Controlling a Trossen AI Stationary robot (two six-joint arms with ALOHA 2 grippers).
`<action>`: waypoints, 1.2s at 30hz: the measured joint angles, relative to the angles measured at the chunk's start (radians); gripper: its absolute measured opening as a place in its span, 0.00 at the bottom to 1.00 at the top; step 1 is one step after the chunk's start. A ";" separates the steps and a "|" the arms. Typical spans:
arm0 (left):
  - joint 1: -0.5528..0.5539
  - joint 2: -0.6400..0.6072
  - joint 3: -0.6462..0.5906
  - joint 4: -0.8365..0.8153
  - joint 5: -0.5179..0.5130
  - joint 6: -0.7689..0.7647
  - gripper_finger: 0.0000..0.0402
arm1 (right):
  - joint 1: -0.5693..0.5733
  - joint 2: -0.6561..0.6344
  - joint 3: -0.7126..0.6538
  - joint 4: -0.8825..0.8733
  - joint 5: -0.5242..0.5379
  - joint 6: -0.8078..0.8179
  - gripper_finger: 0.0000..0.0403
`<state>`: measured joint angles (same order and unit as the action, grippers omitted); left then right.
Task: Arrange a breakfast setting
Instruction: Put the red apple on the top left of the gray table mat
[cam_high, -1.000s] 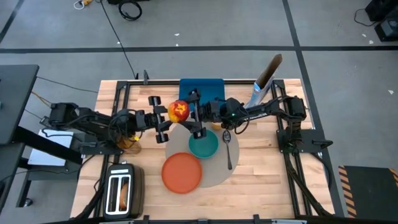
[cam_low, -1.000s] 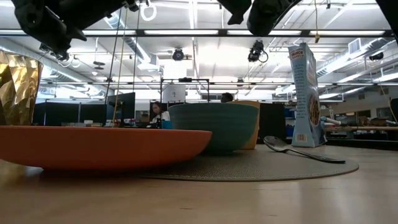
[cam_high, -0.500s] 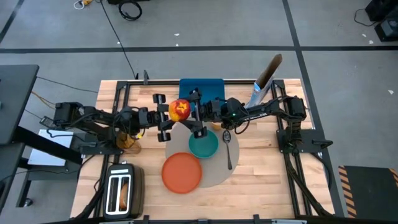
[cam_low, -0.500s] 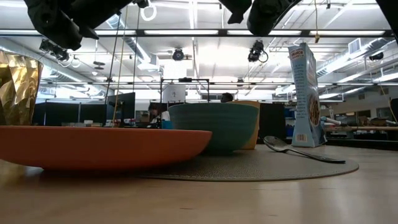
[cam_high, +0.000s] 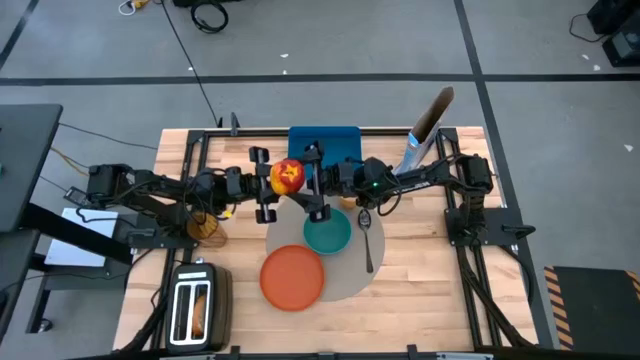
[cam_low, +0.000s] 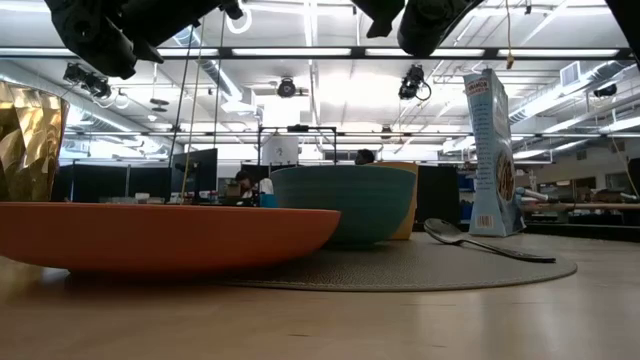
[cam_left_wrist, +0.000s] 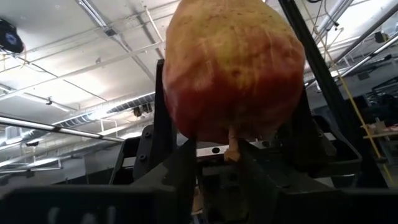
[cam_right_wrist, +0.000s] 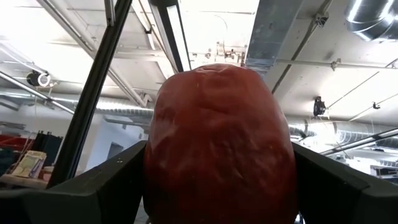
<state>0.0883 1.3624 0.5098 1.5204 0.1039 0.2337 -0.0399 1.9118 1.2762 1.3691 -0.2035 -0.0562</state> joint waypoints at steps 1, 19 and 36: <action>0.000 0.000 0.000 0.004 0.006 -0.006 0.25 | 0.000 0.000 0.000 0.000 0.000 0.000 0.85; 0.000 0.000 0.001 -0.005 0.027 -0.010 0.05 | -0.002 0.000 0.000 -0.015 0.024 -0.005 0.89; 0.022 -0.107 -0.057 -0.074 -0.003 -0.037 0.05 | -0.024 -0.065 -0.001 -0.191 -0.060 0.051 0.98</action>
<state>0.1099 1.2555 0.4532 1.4460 0.1009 0.1964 -0.0642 1.8466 1.2755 1.1780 -0.2633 -0.0053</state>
